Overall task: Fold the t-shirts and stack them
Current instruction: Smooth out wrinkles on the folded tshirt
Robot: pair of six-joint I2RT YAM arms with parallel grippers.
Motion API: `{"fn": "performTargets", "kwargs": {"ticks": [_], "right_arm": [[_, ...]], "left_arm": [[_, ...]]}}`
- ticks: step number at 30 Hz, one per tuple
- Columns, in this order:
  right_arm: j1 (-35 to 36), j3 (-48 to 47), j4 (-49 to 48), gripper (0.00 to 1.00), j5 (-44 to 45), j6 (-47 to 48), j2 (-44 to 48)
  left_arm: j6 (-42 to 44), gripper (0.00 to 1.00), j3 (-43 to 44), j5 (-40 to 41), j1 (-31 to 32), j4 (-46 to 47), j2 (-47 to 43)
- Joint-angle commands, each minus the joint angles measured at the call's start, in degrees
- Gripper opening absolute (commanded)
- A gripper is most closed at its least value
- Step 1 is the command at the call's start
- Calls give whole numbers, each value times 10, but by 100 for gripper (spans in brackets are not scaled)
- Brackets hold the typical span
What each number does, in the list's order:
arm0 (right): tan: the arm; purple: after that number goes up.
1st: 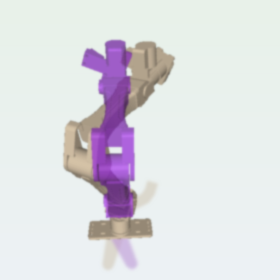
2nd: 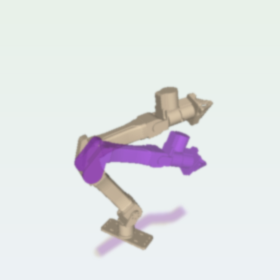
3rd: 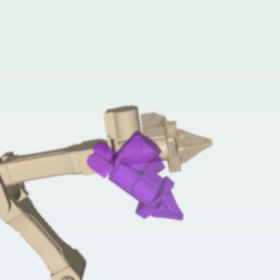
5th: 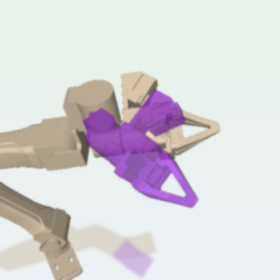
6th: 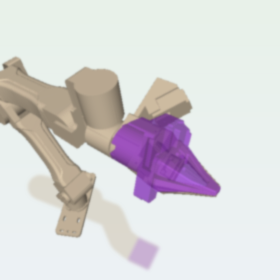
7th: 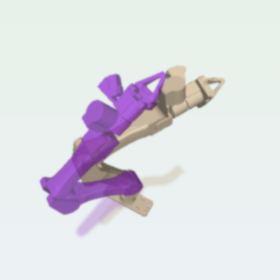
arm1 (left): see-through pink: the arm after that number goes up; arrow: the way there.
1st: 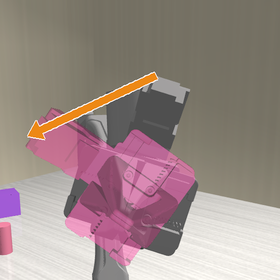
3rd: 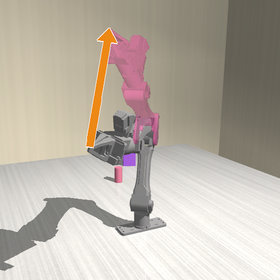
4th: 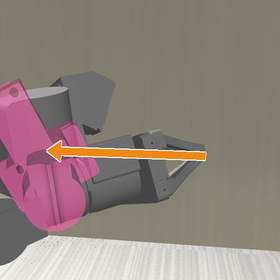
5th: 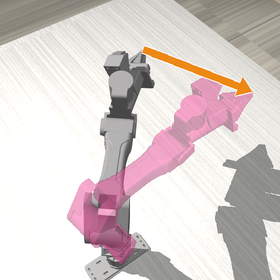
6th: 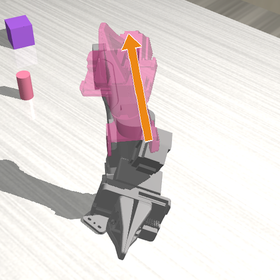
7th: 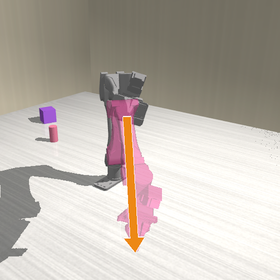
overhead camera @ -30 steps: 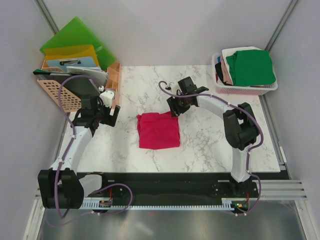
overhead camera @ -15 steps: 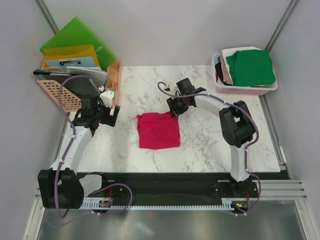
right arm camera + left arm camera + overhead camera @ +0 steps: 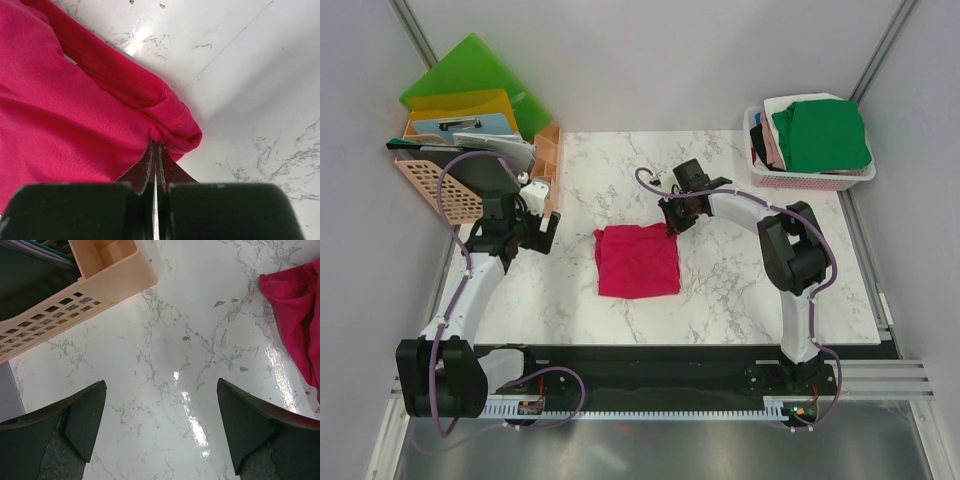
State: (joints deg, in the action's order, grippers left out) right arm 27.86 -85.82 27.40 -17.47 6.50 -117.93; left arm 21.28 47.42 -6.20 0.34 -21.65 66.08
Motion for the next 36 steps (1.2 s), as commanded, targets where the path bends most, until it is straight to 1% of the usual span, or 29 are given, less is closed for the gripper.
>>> {"fn": "performTargets", "kwargs": {"ticks": [1,7,13,17,19,20,21,22,23,24,25,27,30,34,36], "right_arm": [[-1,-13,-9,0,27,20,37],[-1,-21,-8,0,39,29,51],[-1,-29,-7,0,39,34,37],[-2,-49,-5,0,55,40,20],[0,-57,-1,10,60,44,10],[-1,-60,-1,18,65,46,9],[-1,-59,0,42,73,50,8],[0,-57,-6,52,81,54,9],[1,-43,-15,56,89,54,15],[1,-30,-28,64,96,54,21],[2,-3,-53,66,108,54,37],[9,23,-77,70,131,55,58],[18,73,-123,71,150,58,116],[39,112,-111,71,124,62,180],[53,120,-87,72,122,64,215]], "left_arm": [[7,98,-1,-7,-3,22,3],[6,98,-1,-9,-3,22,12],[7,98,-2,-8,-3,22,12],[8,98,-6,-9,-3,22,10],[9,98,-7,-10,-3,21,7],[9,98,-8,-12,-3,21,5],[10,98,-12,-13,-3,22,4],[10,98,-13,-13,-3,23,1],[10,98,-15,-14,-3,23,0],[10,98,-15,-14,-3,22,1],[11,98,-17,-14,-3,22,3],[12,98,-20,-15,-3,23,3],[11,98,-19,-17,-3,25,8],[8,97,-19,-24,-3,26,2],[11,97,-28,-29,-3,31,-12]]}}
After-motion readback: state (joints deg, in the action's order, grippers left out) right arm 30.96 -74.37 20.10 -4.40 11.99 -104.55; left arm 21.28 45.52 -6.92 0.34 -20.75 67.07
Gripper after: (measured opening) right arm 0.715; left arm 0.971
